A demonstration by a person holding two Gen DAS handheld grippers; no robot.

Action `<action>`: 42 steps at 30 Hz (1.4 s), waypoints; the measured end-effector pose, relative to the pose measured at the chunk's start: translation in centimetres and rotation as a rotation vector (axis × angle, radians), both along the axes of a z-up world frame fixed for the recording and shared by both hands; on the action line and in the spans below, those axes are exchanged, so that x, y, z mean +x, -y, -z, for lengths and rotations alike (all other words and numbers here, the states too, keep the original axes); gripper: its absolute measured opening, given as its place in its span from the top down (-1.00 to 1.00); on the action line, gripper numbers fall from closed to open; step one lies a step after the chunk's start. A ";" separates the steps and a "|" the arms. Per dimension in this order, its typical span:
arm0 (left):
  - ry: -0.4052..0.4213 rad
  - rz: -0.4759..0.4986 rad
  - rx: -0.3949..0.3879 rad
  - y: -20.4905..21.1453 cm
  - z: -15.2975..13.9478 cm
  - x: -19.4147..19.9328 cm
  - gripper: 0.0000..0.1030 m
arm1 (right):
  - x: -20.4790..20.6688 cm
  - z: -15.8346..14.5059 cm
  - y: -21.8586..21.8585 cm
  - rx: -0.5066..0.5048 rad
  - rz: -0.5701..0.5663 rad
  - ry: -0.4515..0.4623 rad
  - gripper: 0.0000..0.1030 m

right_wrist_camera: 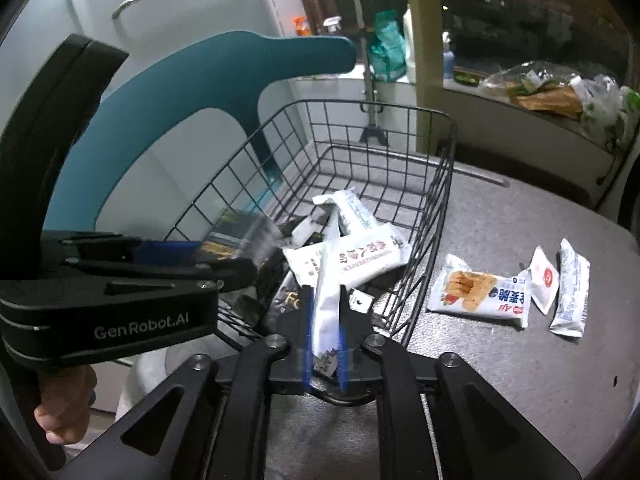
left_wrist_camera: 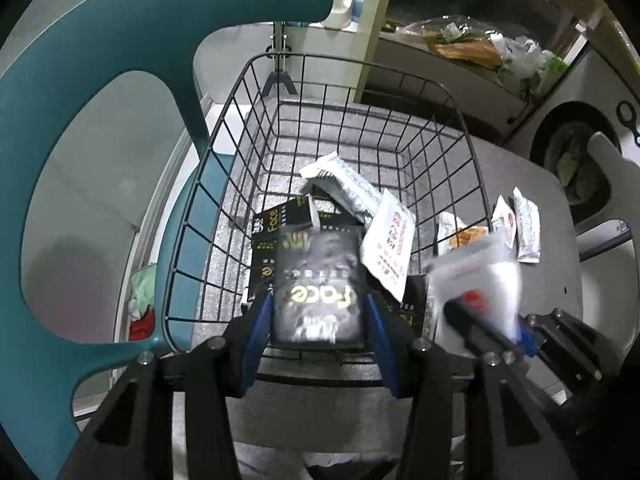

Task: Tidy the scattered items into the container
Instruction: 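Open both grippers to drop the items into the basket, then move both open grippers back to the snack bar and white sachet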

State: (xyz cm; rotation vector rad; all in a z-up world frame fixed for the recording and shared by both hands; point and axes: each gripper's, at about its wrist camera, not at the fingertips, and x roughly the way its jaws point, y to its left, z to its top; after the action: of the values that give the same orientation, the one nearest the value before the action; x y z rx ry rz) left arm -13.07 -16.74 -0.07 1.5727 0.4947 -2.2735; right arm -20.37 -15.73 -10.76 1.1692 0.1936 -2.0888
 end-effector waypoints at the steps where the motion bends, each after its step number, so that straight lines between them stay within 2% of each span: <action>1: -0.001 0.003 -0.001 -0.1 0.2 -0.1 -0.19 | 0.0 0.0 -0.1 -0.002 0.000 0.003 0.53; 2: -0.002 0.006 -0.003 -0.2 0.2 0.1 -0.24 | 0.0 0.1 -0.1 -0.004 0.002 0.005 0.45; 4: -0.006 0.005 -0.010 -0.4 0.0 0.4 -0.29 | 0.0 0.2 -0.3 -0.001 0.012 0.002 0.11; 6: -0.014 0.003 -0.002 -0.4 -0.3 0.7 -0.29 | 0.0 -0.1 -0.6 -0.010 0.022 0.000 0.04; 21: -0.032 -0.028 0.026 -0.4 -1.5 1.2 -0.30 | 0.2 -2.0 -2.7 -0.035 0.052 -0.022 0.03; 28: -0.044 -0.022 0.033 -1.9 -2.4 0.9 -0.30 | 0.0 -3.1 -4.9 -0.042 0.090 -0.039 0.03; 32: -0.061 0.020 0.029 -4.8 -3.3 -0.2 -0.30 | -0.9 -3.9 -8.5 -0.017 0.167 -0.092 0.03; 36: -0.060 0.102 0.026 -9.4 -3.6 -2.5 -0.30 | -2.6 -3.6 -14.0 -0.013 0.269 -0.074 0.03; 42: -0.046 0.168 0.069 -16.6 -1.5 -5.7 -0.30 | -4.1 -1.0 -20.5 0.055 0.403 -0.069 0.04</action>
State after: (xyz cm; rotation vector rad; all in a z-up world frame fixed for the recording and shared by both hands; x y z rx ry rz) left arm -18.73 -0.19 1.46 1.6557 0.4730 -2.4459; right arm -24.50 4.77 -9.80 1.2488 0.0486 -2.4901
